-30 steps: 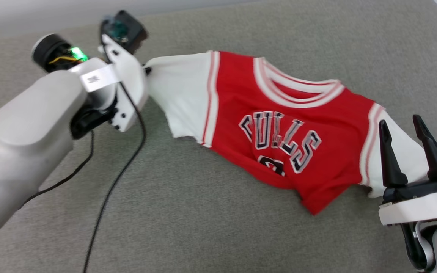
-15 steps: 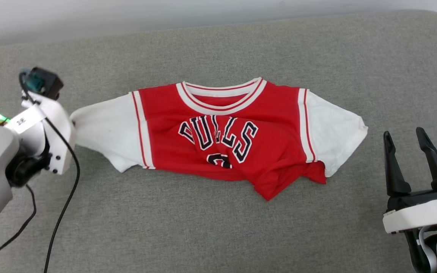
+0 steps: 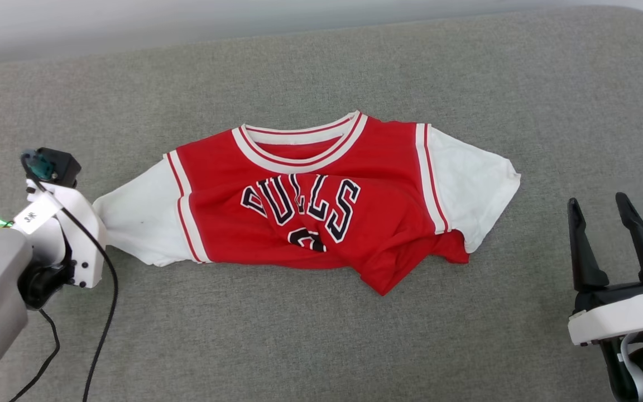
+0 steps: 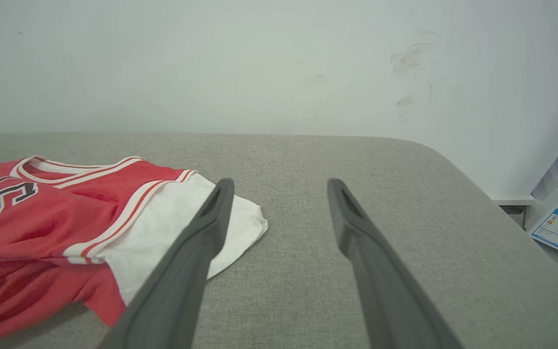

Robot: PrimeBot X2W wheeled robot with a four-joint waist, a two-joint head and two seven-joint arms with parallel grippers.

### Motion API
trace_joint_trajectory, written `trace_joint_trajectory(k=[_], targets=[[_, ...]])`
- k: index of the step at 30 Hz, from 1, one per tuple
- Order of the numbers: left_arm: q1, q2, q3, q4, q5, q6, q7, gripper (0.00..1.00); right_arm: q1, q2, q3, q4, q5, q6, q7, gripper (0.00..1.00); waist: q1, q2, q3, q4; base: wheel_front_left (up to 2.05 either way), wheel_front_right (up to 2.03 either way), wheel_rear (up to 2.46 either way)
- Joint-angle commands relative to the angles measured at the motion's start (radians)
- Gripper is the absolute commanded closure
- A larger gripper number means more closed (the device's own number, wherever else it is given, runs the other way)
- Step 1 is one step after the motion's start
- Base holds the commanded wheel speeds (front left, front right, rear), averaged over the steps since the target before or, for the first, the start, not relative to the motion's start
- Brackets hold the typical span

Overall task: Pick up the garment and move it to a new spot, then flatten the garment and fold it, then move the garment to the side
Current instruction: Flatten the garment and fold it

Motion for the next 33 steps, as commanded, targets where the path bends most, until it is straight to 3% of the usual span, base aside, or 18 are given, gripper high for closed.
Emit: trace_joint_trajectory(k=[1, 2, 8, 16, 18, 19, 25, 33], targets=[[0.007, -0.011, -0.002, 0.005, 0.011, 0.003, -0.015, 0.79, -0.004, -0.007, -0.003, 0.000, 0.004, -0.001, 0.001, 0.00, 0.0000, 0.0000, -0.003, 0.002, 0.00, 0.00, 0.00], [-0.001, -0.021, 0.003, 0.012, 0.019, 0.009, -0.045, 0.00, -0.007, -0.011, -0.005, 0.000, 0.004, -0.001, 0.004, 0.00, 0.0000, 0.0000, -0.007, 0.003, 0.00, 0.00, 0.00], [-0.020, -0.061, 0.022, 0.025, 0.108, 0.053, -0.292, 0.00, -0.043, -0.062, -0.024, -0.017, 0.008, -0.001, 0.026, 0.00, 0.0000, 0.0000, -0.053, 0.025, 0.00, 0.00, 0.00], [0.024, -0.091, 0.081, -0.053, 0.160, 0.173, -0.563, 0.00, -0.134, -0.197, -0.004, -0.043, 0.066, -0.001, 0.164, 0.00, 0.0000, 0.0000, -0.101, 0.073, 0.00, 0.00, 0.00], [0.040, -0.093, 0.102, -0.097, 0.175, 0.217, -0.589, 0.00, -0.160, -0.240, 0.017, -0.044, 0.095, -0.001, 0.225, 0.00, 0.0000, 0.0000, -0.105, 0.088, 0.00, 0.00, 0.00], [0.063, -0.085, 0.126, -0.147, 0.200, 0.265, -0.600, 0.00, -0.186, -0.277, 0.052, -0.035, 0.139, -0.001, 0.295, 0.00, 0.0000, 0.0000, -0.105, 0.100, 0.00, 0.00, 0.00], [0.166, -0.071, 0.278, -0.357, 0.332, 0.433, -0.605, 0.00, -0.261, -0.412, 0.178, -0.004, 0.275, -0.001, 0.540, 0.00, 0.0000, 0.0000, -0.086, 0.134, 0.00, 0.00, 0.00], [0.353, -0.104, 0.481, -0.576, 0.505, 0.549, -0.605, 0.00, -0.344, -0.528, 0.329, 0.097, 0.446, -0.001, 0.842, 0.00, 0.0000, 0.0000, -0.048, 0.179, 0.00, 0.00, 0.00]])
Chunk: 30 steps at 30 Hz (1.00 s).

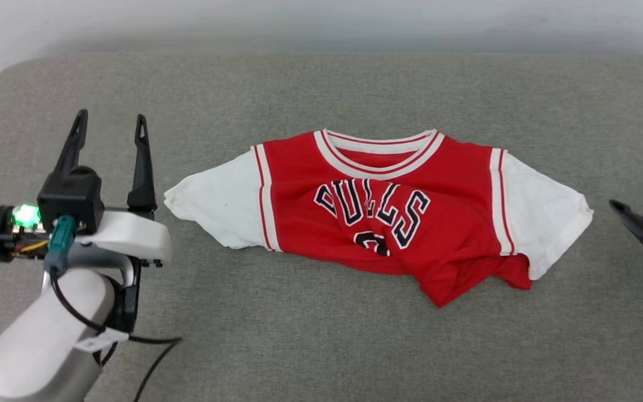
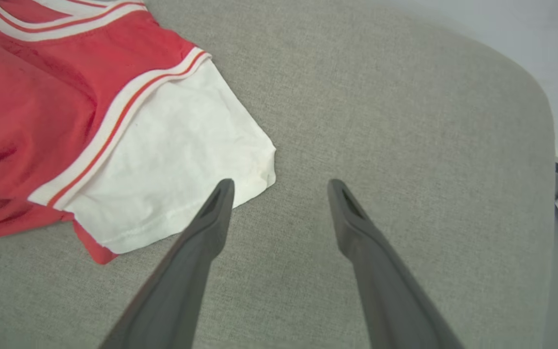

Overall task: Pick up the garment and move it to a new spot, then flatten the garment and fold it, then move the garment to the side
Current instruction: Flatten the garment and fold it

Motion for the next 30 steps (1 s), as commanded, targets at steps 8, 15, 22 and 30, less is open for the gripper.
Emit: trace_joint_trajectory(k=[8, 15, 22, 30], targets=[[0.173, -0.113, 0.181, -0.117, 0.140, 0.037, -0.002, 0.00, -0.096, -0.019, 0.087, 0.124, 0.056, -0.001, 0.094, 0.00, 0.0001, 0.0000, 0.062, 0.054, 0.00, 0.00, 0.00], [0.303, -0.276, 0.331, -0.132, 0.266, -0.016, -0.002, 0.00, -0.168, 0.022, 0.183, 0.288, 0.049, -0.001, 0.059, 0.00, 0.0001, 0.0000, 0.115, 0.084, 0.00, 0.00, 0.00], [0.332, -0.364, 0.449, -0.086, 0.355, -0.136, -0.002, 0.00, -0.169, 0.042, 0.273, 0.385, 0.087, -0.001, -0.033, 1.00, 0.0001, 0.0000, 0.113, 0.076, 0.00, 0.00, 0.00], [0.289, -0.362, 0.507, -0.035, 0.410, -0.247, -0.002, 0.00, -0.225, 0.008, 0.271, 0.352, 0.128, -0.001, -0.223, 1.00, 0.0001, 0.0000, 0.067, 0.028, 0.00, 0.00, 0.00]])
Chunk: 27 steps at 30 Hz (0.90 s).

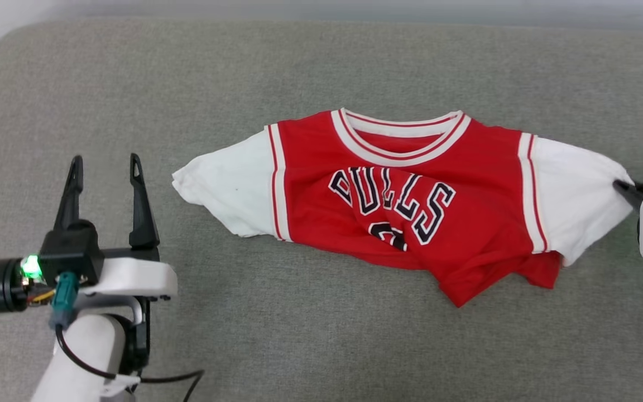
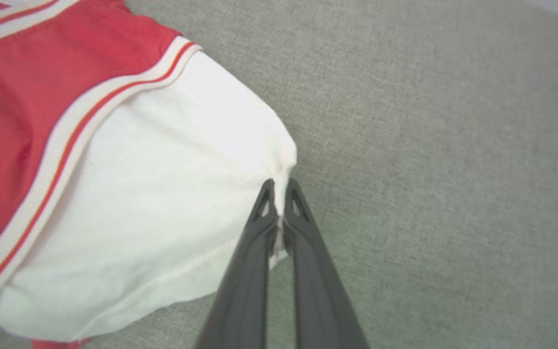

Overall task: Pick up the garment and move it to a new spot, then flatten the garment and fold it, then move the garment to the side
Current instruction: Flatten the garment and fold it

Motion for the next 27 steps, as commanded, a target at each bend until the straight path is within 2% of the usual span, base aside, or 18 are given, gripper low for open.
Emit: trace_joint_trajectory(k=[1, 6, 10, 17, 21, 22, 23, 27], targets=[[-0.028, 0.012, 0.008, 0.014, 0.005, -0.028, -0.002, 0.00, -0.015, -0.011, 0.007, -0.017, 0.005, -0.001, -0.027, 1.00, 0.0000, -0.0001, -0.018, -0.018, 0.00, 0.00, 0.00], [-0.114, 0.063, 0.005, 0.098, 0.018, -0.120, -0.002, 0.00, -0.003, -0.040, 0.011, -0.093, 0.013, -0.002, -0.104, 1.00, 0.0000, -0.0001, -0.038, -0.049, 0.00, 0.00, 0.00], [-0.204, 0.094, -0.007, 0.157, 0.017, -0.176, 0.004, 0.00, 0.029, -0.068, -0.007, -0.157, 0.006, -0.001, -0.138, 1.00, 0.0000, -0.0001, -0.047, -0.069, 0.00, 0.00, 0.00], [-0.362, 0.144, -0.040, 0.221, 0.008, -0.274, 0.090, 0.00, 0.125, -0.087, -0.075, -0.275, -0.023, -0.001, -0.151, 1.00, 0.0000, -0.0001, -0.051, -0.103, 0.00, 0.00, 0.00], [-0.439, 0.166, -0.076, 0.270, -0.003, -0.339, 0.206, 0.00, 0.186, -0.073, -0.126, -0.329, -0.047, -0.001, -0.141, 1.00, 0.0000, -0.0001, -0.048, -0.121, 0.00, 0.00, 0.00], [-0.439, 0.166, -0.076, 0.270, -0.003, -0.339, 0.206, 0.00, 0.186, -0.073, -0.126, -0.329, -0.047, -0.001, -0.141, 1.00, 0.0000, -0.0001, -0.048, -0.121, 0.00, 0.00, 0.00], [-0.497, 0.179, -0.097, 0.309, -0.039, -0.388, 0.329, 0.00, 0.224, -0.057, -0.162, -0.360, -0.069, -0.002, -0.126, 1.00, 0.0000, -0.0001, -0.044, -0.136, 0.00, 0.00, 0.00], [-0.548, 0.192, -0.148, 0.372, -0.117, -0.425, 0.554, 0.00, 0.267, -0.036, -0.205, -0.393, -0.093, -0.001, -0.102, 1.00, 0.0000, -0.0001, -0.039, -0.150, 0.00, 0.00, 0.00]])
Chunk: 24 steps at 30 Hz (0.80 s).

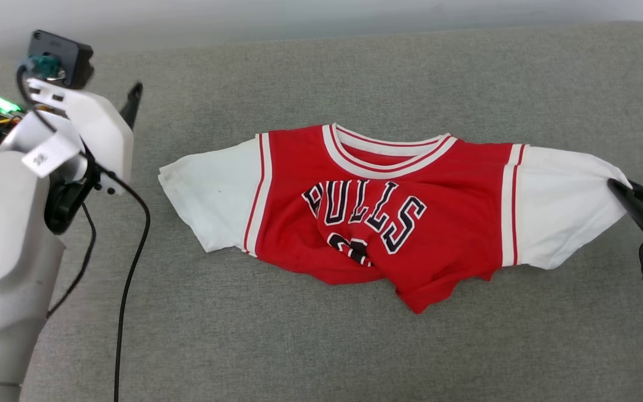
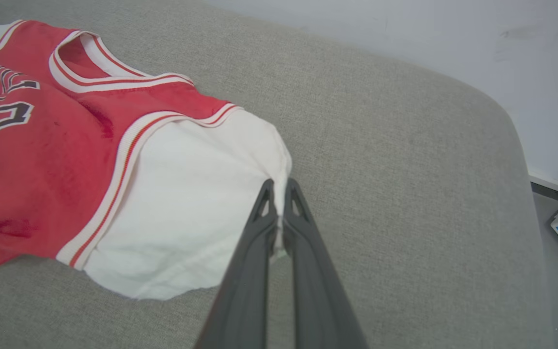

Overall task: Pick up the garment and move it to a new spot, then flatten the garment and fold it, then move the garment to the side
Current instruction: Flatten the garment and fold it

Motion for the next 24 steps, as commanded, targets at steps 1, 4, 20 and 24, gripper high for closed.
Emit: trace_joint_trajectory(k=[1, 4, 20, 24], targets=[[-0.019, 0.007, -0.010, 0.006, -0.021, -0.004, 0.035, 0.00, 0.014, 0.010, -0.010, -0.009, -0.002, -0.001, 0.003, 1.00, 0.0000, 0.0000, 0.003, -0.004, 0.00, 0.00, 0.00], [-0.045, 0.024, -0.054, 0.032, -0.098, -0.008, 0.183, 0.00, 0.036, 0.024, -0.033, -0.032, -0.013, -0.001, 0.017, 1.00, 0.0000, 0.0000, 0.012, -0.014, 0.00, 0.00, 0.00], [-0.170, 0.078, -0.303, 0.127, -0.347, -0.010, 0.499, 0.00, 0.030, 0.054, -0.076, -0.099, -0.017, -0.001, 0.066, 1.00, 0.0000, 0.0000, 0.118, -0.050, 0.00, 0.00, 0.00], [-0.191, 0.083, -0.346, 0.171, -0.364, -0.010, 0.527, 0.00, 0.014, 0.056, -0.068, -0.107, -0.019, -0.001, 0.064, 1.00, 0.0000, 0.0000, 0.145, -0.060, 0.00, 0.00, 0.00]])
